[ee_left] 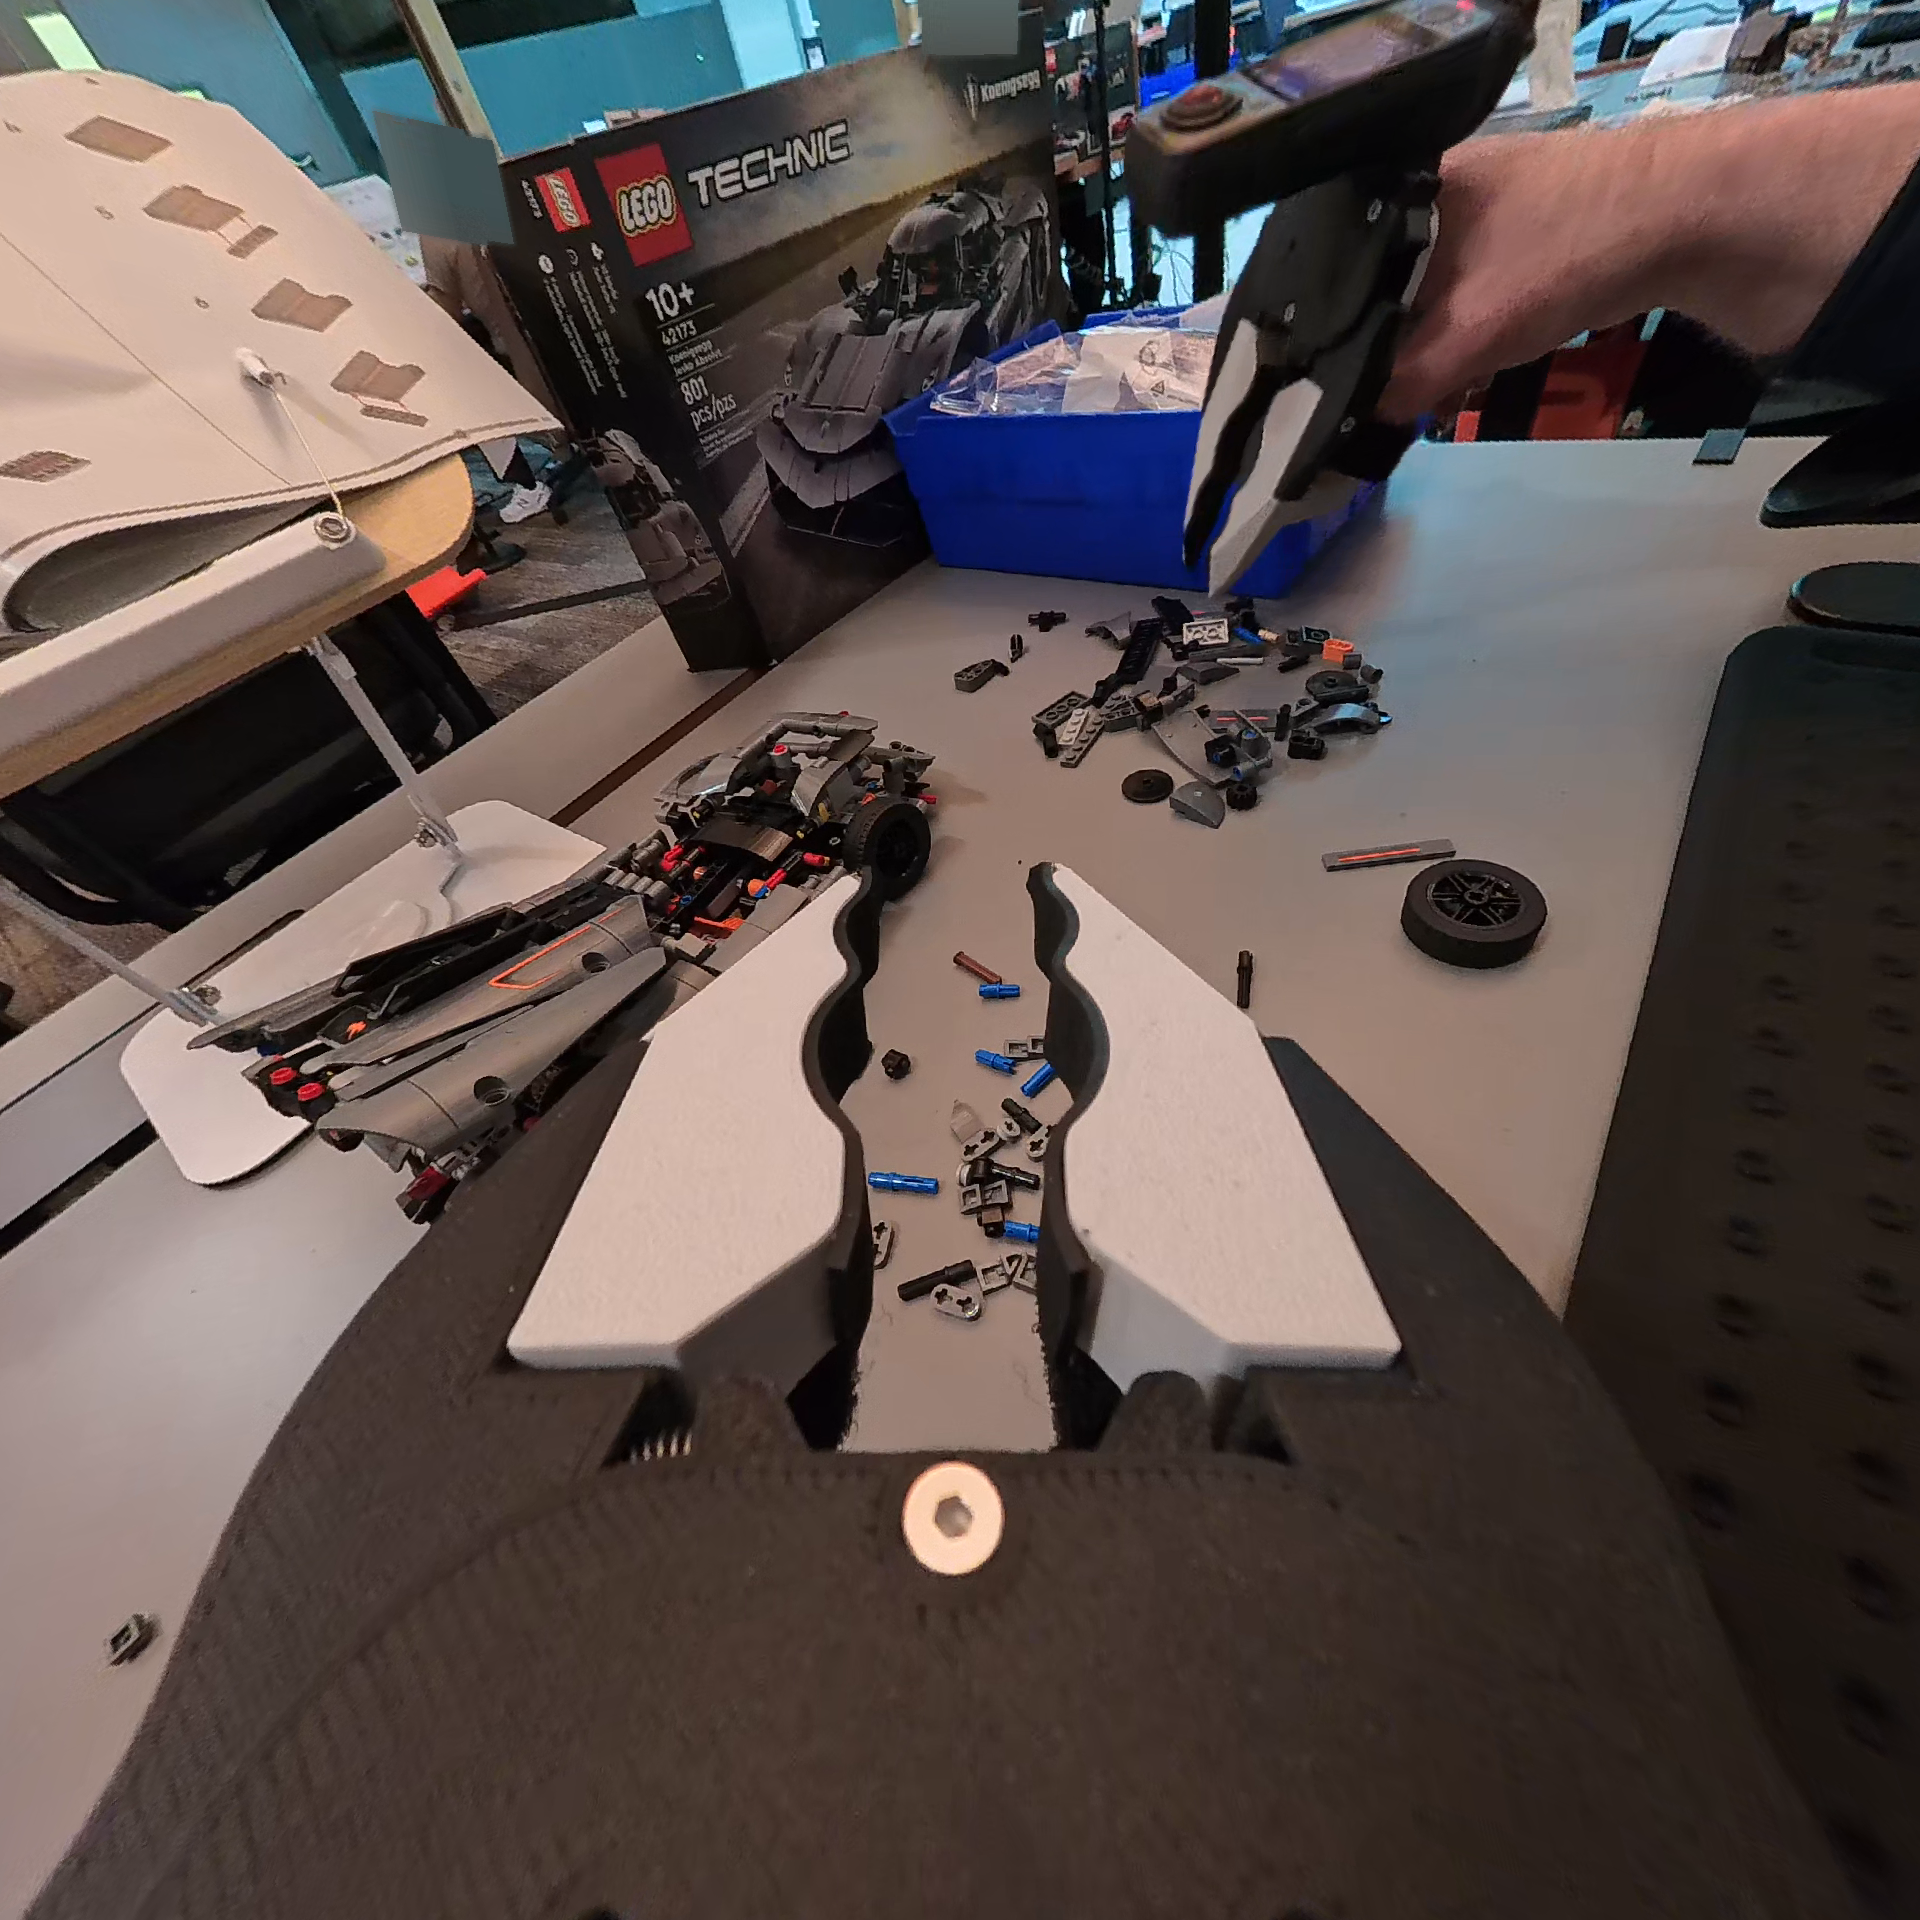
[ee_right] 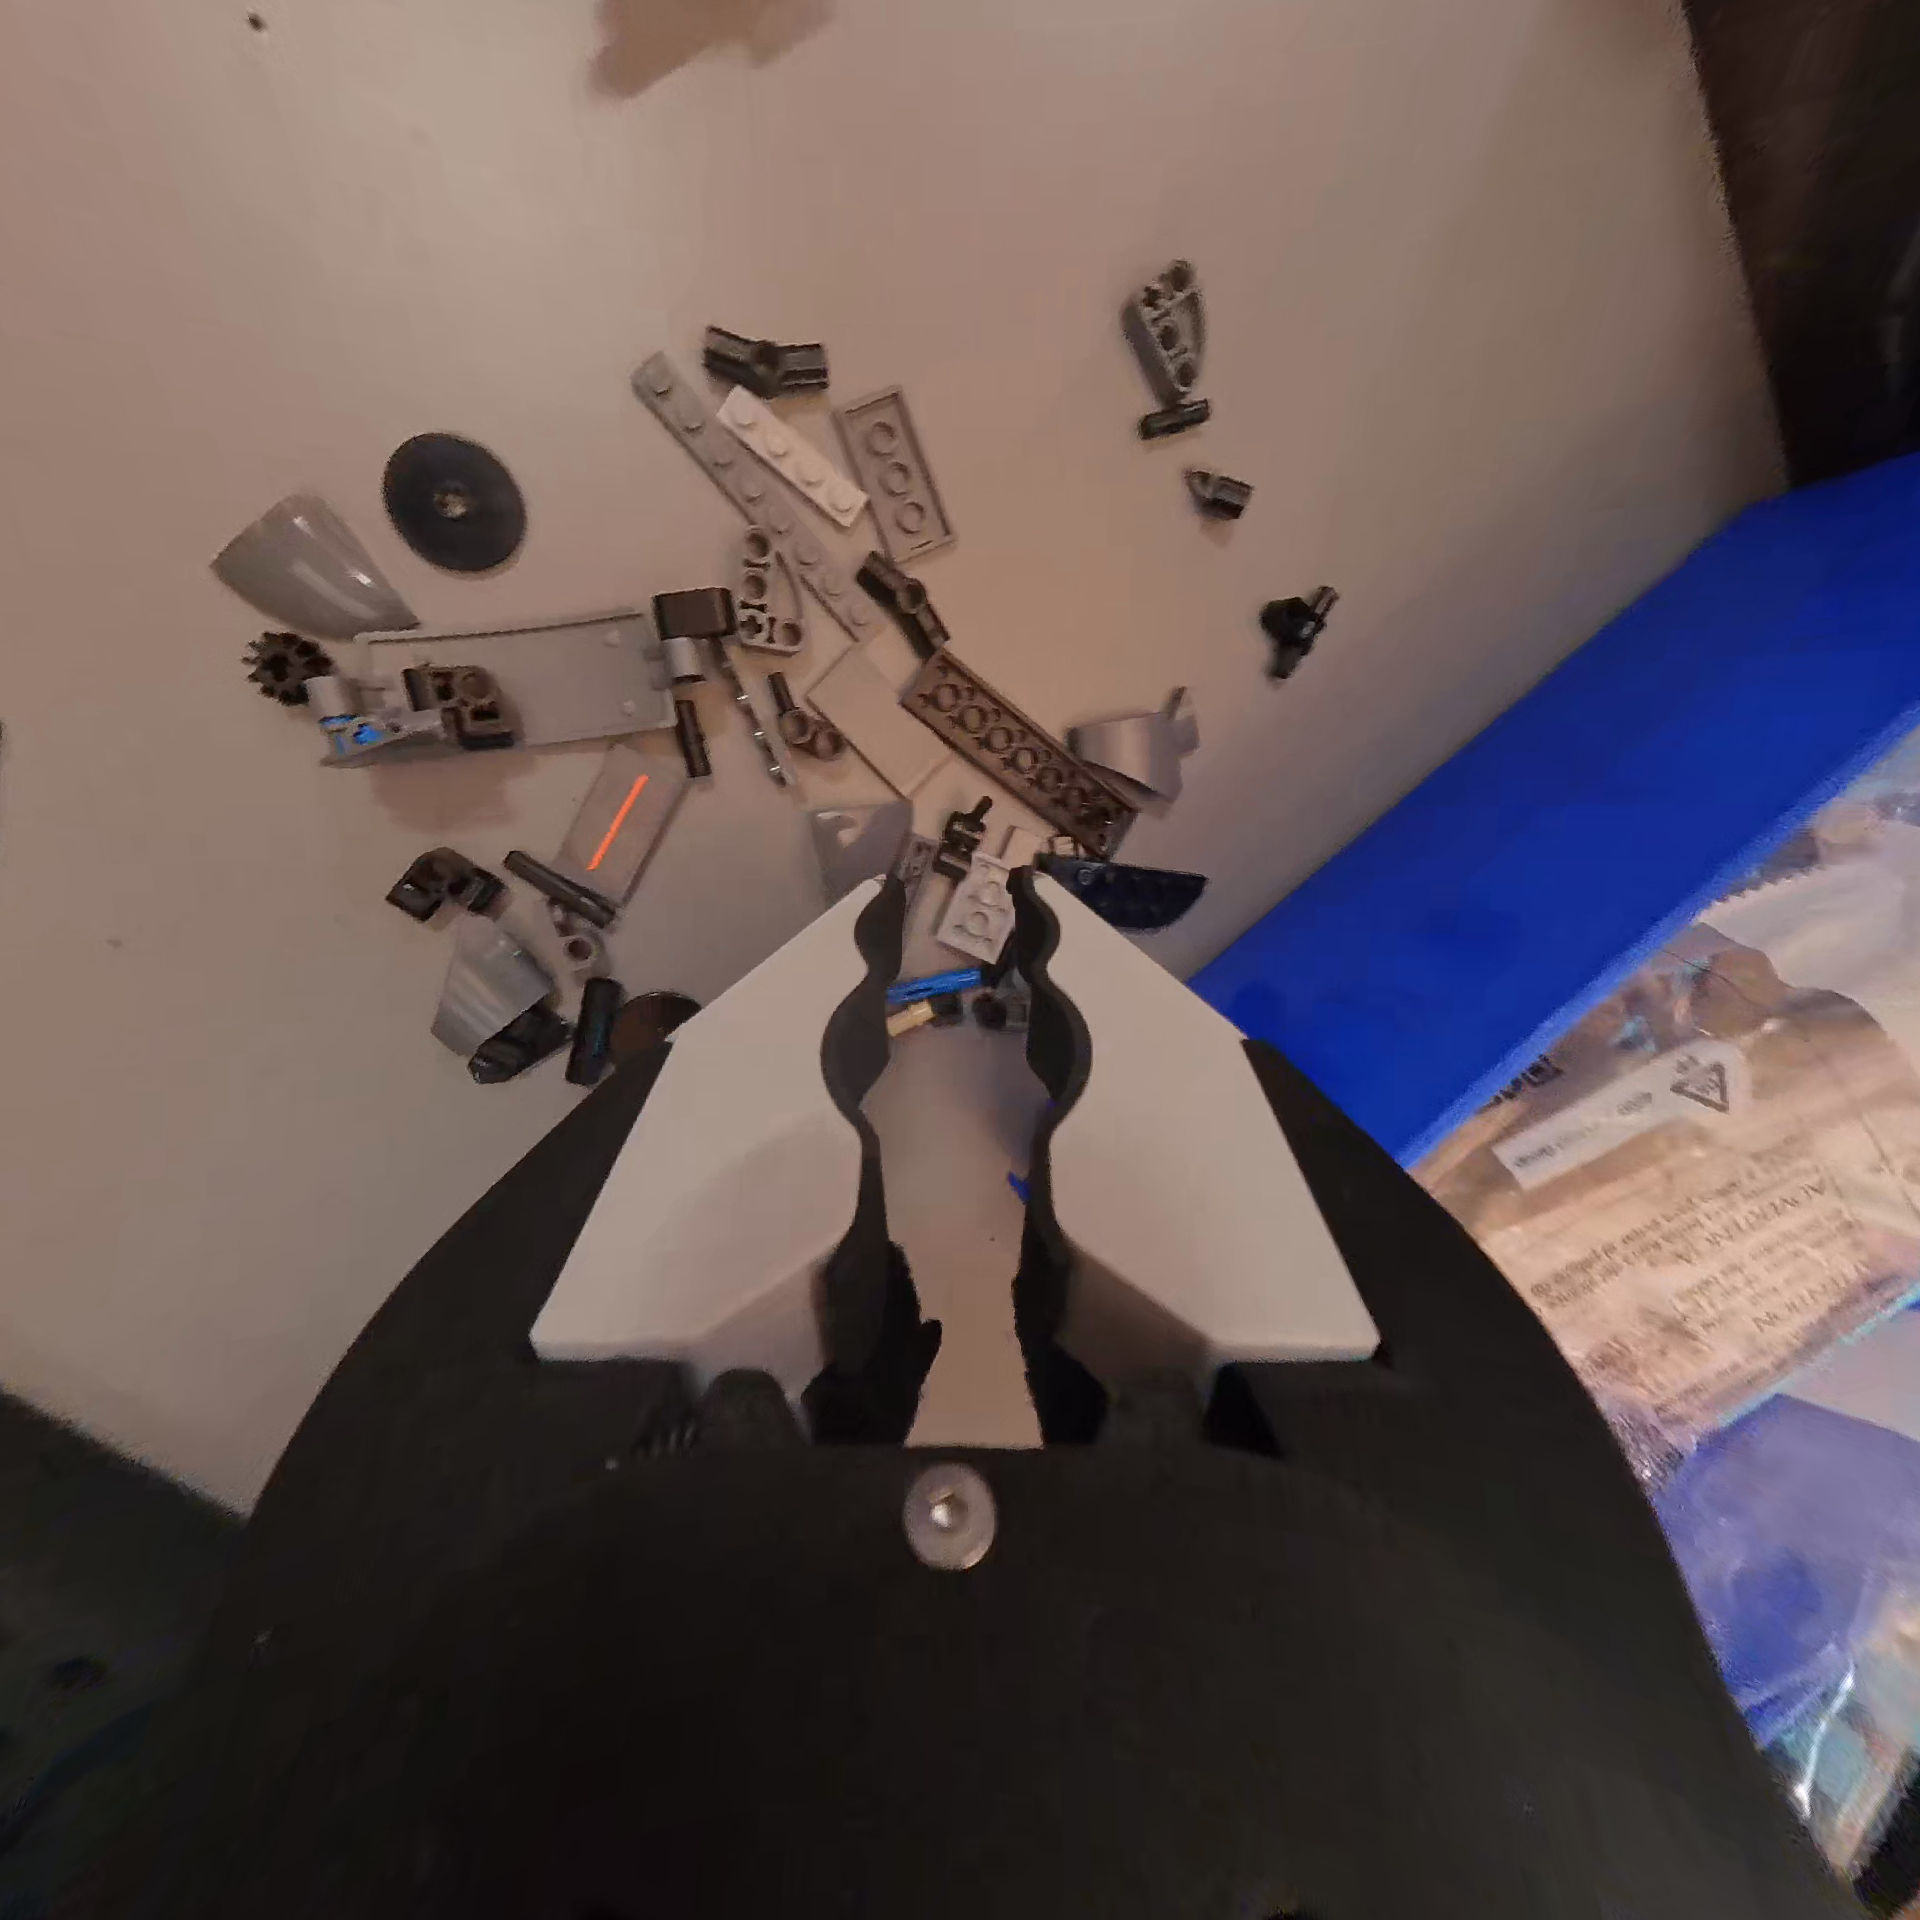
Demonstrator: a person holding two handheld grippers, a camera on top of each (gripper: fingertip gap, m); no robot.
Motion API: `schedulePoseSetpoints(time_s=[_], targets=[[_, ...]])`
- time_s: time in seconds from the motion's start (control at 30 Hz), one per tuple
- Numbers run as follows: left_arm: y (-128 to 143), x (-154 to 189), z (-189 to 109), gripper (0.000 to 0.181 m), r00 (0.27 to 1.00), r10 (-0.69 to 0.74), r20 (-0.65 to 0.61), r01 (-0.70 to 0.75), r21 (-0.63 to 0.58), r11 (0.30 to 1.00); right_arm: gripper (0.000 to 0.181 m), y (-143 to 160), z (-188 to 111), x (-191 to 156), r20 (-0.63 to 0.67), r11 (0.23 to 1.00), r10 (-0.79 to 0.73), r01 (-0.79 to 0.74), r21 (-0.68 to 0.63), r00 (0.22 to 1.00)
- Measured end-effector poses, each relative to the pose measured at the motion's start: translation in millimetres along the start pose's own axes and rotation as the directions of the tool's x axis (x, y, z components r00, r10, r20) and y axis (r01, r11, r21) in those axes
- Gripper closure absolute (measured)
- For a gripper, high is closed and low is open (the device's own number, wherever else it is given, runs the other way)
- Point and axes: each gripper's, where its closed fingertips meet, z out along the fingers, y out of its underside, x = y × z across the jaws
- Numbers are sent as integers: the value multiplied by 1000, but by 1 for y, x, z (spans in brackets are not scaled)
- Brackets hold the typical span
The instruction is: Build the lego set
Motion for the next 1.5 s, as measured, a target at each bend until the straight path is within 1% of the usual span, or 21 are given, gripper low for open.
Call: schedulePoseSetpoints(time_s=[0.07,0.17,0.3,0.37,0.53,0.63,0.73,0.83,0.87,0.97,1.2,1.3,1.4,1.5], targets=[[0,0,0,154,1000,2,0,-2,-2,1000,160,-2,3,0,-11,1000,-2,2,2,1000],[0,1,0,154,1000,4,0,-4,-4,1000,158,4,14,-9,-1,997,-54,54,-58,999],[0,0,0,154,1000,1,0,-1,1,1000,165,13,27,-15,4,988,-81,80,-135,997],[0,0,0,154,1000,1,0,-1,1,1000,164,18,29,-10,-28,983,-76,70,-172,997],[0,1,-1,154,1000,3,-2,-3,2,1000,163,19,26,0,-119,970,-146,118,-214,982],[0,1,-1,154,1000,5,-1,-5,2,1000,159,29,32,9,-174,945,-193,134,-299,966],[0,1,-1,155,1000,4,0,-4,3,1000,163,31,35,11,-195,936,-221,151,-319,956],[-2,1,-2,155,1000,1,-1,-1,10,1000,162,31,36,11,-187,942,-197,134,-306,962],[-2,1,-2,155,1000,1,-3,-1,10,1000,166,30,36,9,-178,944,-201,142,-298,963],[-2,1,-2,155,1000,5,-1,-5,10,1000,167,29,37,9,-165,950,-186,134,-283,969],[-2,1,-3,154,1000,0,-3,0,16,1000,167,28,36,7,-148,948,-208,163,-272,967],[-1,1,-2,154,1000,-1,-5,1,12,1000,167,23,31,10,-172,952,-215,167,-259,961],[-1,1,-2,154,1000,0,-3,0,10,1000,167,14,23,9,-180,963,-207,167,-213,962],[1,0,0,154,1000,-10,-2,10,3,1000,167,-4,9,5,-189,978,-192,171,-123,963]])
